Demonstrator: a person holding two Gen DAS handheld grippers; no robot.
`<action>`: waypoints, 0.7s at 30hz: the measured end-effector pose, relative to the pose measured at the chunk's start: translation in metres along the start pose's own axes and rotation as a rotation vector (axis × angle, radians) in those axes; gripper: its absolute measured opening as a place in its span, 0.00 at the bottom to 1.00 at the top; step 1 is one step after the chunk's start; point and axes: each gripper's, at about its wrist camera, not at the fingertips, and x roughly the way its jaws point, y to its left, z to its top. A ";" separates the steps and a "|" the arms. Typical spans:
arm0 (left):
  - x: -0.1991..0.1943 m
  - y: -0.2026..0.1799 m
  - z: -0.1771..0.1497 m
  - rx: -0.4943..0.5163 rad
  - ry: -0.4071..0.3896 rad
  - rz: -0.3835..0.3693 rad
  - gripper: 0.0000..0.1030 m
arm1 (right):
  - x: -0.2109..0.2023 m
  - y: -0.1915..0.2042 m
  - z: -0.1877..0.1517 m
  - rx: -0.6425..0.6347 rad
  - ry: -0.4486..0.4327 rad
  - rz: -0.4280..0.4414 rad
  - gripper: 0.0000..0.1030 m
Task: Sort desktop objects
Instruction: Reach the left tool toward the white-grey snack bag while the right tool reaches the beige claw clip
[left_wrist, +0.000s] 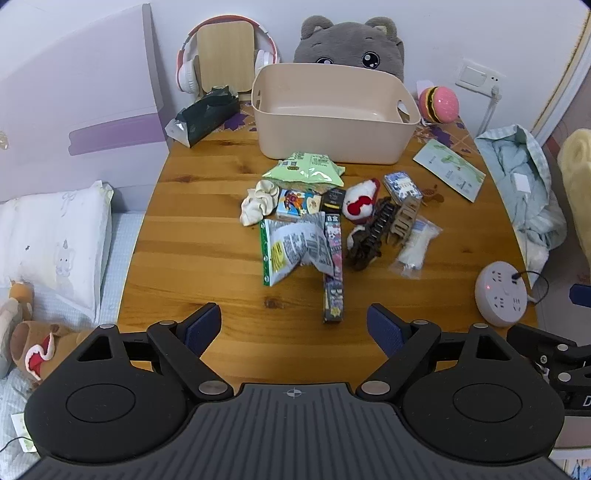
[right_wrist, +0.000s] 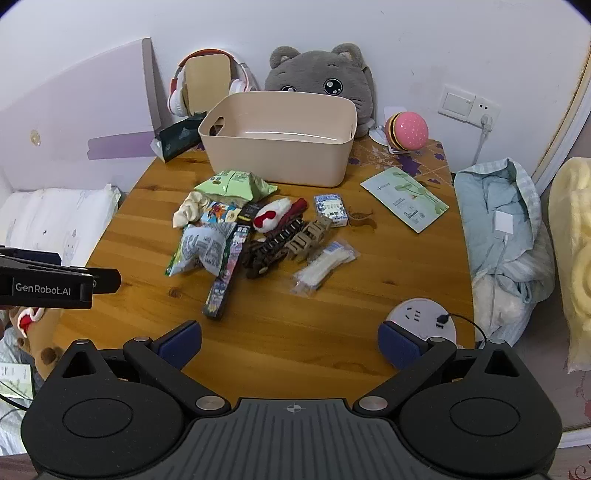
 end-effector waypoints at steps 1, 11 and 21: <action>0.003 0.002 0.004 -0.003 0.001 0.000 0.85 | 0.003 0.000 0.003 0.001 0.000 0.000 1.00; 0.028 0.016 0.036 0.006 -0.059 0.004 0.85 | 0.036 -0.002 0.032 -0.041 -0.013 -0.003 1.00; 0.067 0.041 0.067 -0.018 -0.042 -0.005 0.85 | 0.069 0.010 0.057 -0.122 -0.042 -0.007 1.00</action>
